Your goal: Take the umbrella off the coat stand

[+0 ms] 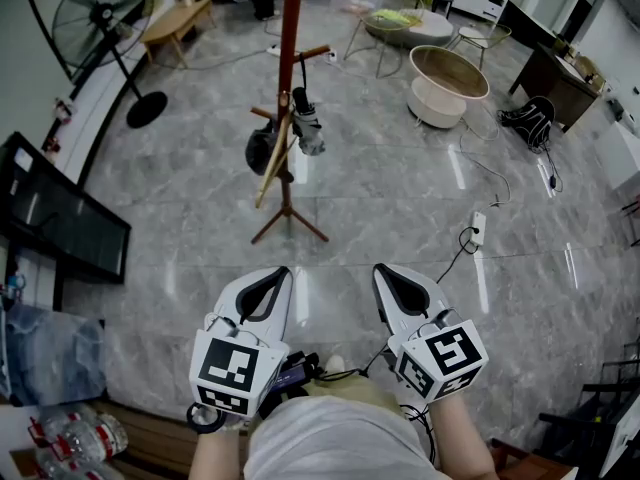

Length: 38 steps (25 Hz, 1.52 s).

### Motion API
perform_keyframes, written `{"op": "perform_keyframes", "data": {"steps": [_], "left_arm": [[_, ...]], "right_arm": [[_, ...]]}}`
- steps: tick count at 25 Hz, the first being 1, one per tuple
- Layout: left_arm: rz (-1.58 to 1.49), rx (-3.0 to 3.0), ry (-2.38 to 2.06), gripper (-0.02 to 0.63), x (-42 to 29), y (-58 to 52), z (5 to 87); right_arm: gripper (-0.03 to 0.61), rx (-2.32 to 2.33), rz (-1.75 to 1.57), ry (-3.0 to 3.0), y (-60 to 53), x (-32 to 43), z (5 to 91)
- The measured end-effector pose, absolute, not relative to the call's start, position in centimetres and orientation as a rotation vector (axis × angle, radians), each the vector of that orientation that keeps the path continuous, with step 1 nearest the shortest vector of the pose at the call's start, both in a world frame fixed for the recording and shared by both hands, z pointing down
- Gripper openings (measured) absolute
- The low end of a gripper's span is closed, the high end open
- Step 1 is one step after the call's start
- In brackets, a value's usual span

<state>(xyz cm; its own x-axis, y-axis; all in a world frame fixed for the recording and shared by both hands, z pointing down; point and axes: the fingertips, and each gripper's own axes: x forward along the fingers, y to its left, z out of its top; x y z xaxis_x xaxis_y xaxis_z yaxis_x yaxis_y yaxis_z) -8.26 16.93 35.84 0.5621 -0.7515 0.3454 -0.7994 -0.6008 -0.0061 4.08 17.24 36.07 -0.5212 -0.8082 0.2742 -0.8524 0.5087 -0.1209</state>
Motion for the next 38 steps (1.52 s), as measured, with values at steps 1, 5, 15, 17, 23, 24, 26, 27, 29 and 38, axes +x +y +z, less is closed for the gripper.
{"op": "perform_keyframes", "data": {"steps": [1, 5, 15, 17, 23, 24, 26, 27, 29, 38], "left_arm": [[0.467, 2.641, -1.32, 0.014, -8.2, 16.9, 35.8], [0.444, 2.64, -1.331, 0.014, -8.0, 16.8, 35.4], [0.381, 2.628, -1.357, 0.076, -7.3, 16.8, 34.6], [0.385, 2.638, -1.352, 0.092, -7.0, 16.9, 34.5], [0.376, 2.641, -1.366, 0.098, -6.0, 17.2, 34.1], [0.377, 2.64, -1.368, 0.098, -5.8, 17.3, 34.1], [0.38, 2.637, -1.376, 0.098, -5.7, 17.6, 33.9], [0.379, 2.636, -1.382, 0.098, -5.6, 17.8, 33.9], [0.373, 2.632, -1.395, 0.098, -5.5, 18.0, 33.7], [0.347, 2.62, -1.457, 0.097, -4.7, 19.0, 33.5]], "right_arm": [[0.0, 1.43, 0.359, -2.567, 17.2, 4.1, 36.0], [0.0, 1.431, 0.361, -2.595, 17.3, 4.2, 35.6], [0.064, 1.429, 0.387, -2.629, 17.7, 4.7, 35.1], [0.084, 1.429, 0.393, -2.633, 17.8, 5.0, 35.1], [0.094, 1.433, 0.396, -2.654, 17.9, 6.3, 34.9], [0.094, 1.435, 0.395, -2.66, 18.0, 6.5, 34.7], [0.094, 1.435, 0.39, -2.673, 18.1, 6.8, 34.3], [0.094, 1.431, 0.384, -2.681, 18.2, 6.9, 34.1], [0.094, 1.42, 0.373, -2.693, 18.3, 6.9, 33.9], [0.094, 1.357, 0.358, -2.722, 19.1, 7.8, 34.4]]}}
